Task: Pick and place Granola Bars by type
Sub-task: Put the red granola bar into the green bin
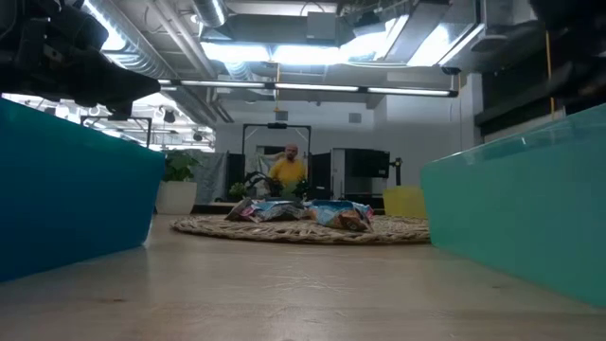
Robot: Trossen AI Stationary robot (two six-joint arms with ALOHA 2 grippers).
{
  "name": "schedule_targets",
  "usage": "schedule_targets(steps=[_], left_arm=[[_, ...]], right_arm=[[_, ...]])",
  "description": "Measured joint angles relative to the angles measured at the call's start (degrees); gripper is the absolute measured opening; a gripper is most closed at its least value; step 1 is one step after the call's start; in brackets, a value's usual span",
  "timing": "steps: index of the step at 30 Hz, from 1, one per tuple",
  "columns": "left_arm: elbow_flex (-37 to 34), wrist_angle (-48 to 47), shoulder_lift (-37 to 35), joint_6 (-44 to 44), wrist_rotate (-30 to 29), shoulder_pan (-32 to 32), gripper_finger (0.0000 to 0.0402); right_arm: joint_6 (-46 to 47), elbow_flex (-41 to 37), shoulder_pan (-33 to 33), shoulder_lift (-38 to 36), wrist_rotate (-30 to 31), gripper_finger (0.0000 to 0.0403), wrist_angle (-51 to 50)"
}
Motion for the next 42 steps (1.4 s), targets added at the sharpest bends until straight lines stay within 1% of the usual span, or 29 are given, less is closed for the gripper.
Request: schedule_targets(steps=[4, 9, 12, 16, 21, 26, 30, 34, 37, 42], left_arm=[[0.0, 0.0, 0.0, 0.0, 0.0, 0.0, 0.0028], [0.0, 0.0, 0.0, 0.0, 0.0, 0.0, 0.0024], [0.0, 0.0, 0.0, 0.0, 0.0, 0.0, 0.0025], [0.0, 0.0, 0.0, 0.0, 0.0, 0.0, 0.0028], [0.0, 0.0, 0.0, 0.0, 0.0, 0.0, 0.0027], [0.0, 0.0, 0.0, 0.0, 0.0, 0.0, 0.0024], [0.0, 0.0, 0.0, 0.0, 0.0, 0.0, 0.0027], [0.0, 0.0, 0.0, 0.0, 0.0, 0.0, 0.0029], [0.0, 0.0, 0.0, 0.0, 0.0, 0.0, 0.0027], [0.0, 0.0, 0.0, 0.0, 0.0, 0.0, 0.0025]], right_arm=[[1.5, -2.8, 0.0, 0.0, 0.0, 0.0005, 2.5], [1.5, -5.5, 0.0, 0.1, 0.0, 0.0005, 7.7], [1.2, -6.3, 0.0, 0.7, 0.0, 0.0005, 8.9], [1.3, -6.5, 0.0, 2.4, -0.3, 0.0005, 9.0], [1.8, -6.5, 0.0, 4.2, -2.4, 0.0005, 10.2], [6.1, -6.5, 0.0, 4.7, -3.6, 0.0023, 10.7], [8.7, -5.8, 0.0, 4.6, -4.2, 0.0044, 10.3], [9.1, -4.4, 0.0, 4.6, -4.6, 0.0060, 9.8], [9.1, -2.9, 0.0, 4.6, -4.7, 0.0067, 9.3], [9.5, 0.5, 0.0, 4.5, -4.0, 0.0073, 5.0]])
